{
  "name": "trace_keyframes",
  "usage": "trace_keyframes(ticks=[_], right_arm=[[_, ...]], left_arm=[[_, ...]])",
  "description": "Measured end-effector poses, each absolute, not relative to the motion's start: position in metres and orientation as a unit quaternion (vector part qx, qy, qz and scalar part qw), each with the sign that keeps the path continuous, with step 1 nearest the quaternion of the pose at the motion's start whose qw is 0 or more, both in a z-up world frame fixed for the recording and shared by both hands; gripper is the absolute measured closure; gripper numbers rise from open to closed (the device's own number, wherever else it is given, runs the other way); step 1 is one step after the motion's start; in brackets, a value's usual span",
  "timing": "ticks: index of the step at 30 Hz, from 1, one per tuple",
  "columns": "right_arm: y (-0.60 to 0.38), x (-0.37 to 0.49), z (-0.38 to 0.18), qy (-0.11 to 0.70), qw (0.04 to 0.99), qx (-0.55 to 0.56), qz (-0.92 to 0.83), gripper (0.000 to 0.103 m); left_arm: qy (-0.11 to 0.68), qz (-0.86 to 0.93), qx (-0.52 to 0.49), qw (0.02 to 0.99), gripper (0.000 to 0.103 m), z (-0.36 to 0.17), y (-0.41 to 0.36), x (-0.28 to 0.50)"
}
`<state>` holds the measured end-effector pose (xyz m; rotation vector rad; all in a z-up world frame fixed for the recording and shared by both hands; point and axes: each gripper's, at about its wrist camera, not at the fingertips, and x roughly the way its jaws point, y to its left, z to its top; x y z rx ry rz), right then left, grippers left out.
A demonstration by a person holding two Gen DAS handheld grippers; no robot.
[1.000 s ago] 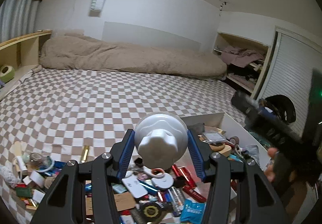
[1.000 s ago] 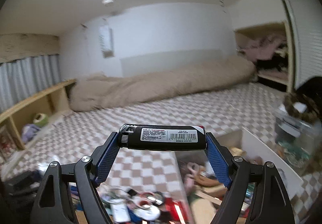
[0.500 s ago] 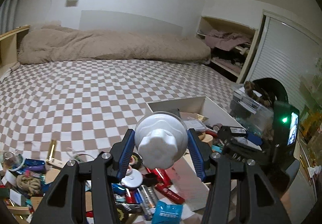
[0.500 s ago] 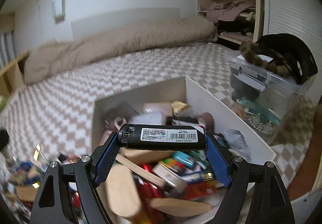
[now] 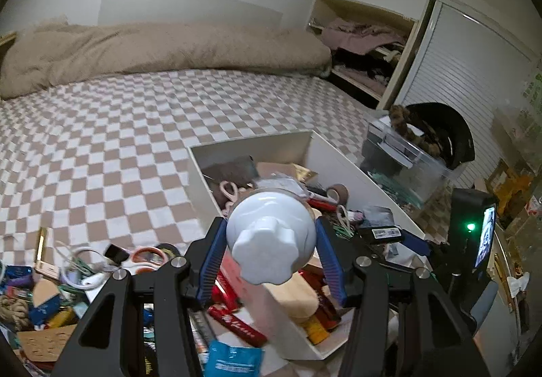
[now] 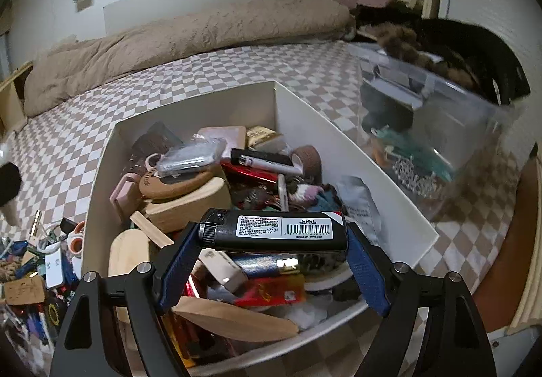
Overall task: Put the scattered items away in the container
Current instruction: 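Carry the white bottle and black lighter with both tools over the white box, then open the left tool to drop the bottle while the right tool releases the lighter into the box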
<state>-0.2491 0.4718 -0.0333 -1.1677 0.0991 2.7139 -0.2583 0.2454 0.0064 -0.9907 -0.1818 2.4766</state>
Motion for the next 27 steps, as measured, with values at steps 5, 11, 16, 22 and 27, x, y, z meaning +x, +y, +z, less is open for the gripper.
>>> trace_keyframes(ticks=[5, 11, 16, 22, 27], right_arm=[[0.484, -0.244, -0.034, 0.057, 0.092, -0.386, 0.916, 0.006], [0.489, -0.237, -0.027, 0.077, 0.077, -0.369, 0.923, 0.006], [0.493, -0.236, -0.026, 0.088, 0.069, -0.363, 0.925, 0.006], [0.501, -0.235, -0.026, 0.107, 0.062, -0.360, 0.925, 0.006], [0.505, -0.235, -0.027, 0.114, 0.063, -0.360, 0.924, 0.006]], left_arm=[[-0.064, 0.892, -0.381, 0.234, 0.050, -0.003, 0.258, -0.272], [-0.080, 0.880, -0.405, 0.235, 0.050, -0.009, 0.267, -0.303], [-0.063, 0.884, -0.406, 0.223, 0.050, -0.007, 0.277, -0.330], [-0.024, 0.856, -0.459, 0.238, 0.050, -0.020, 0.299, -0.362], [0.019, 0.834, -0.501, 0.231, 0.050, -0.035, 0.315, -0.382]])
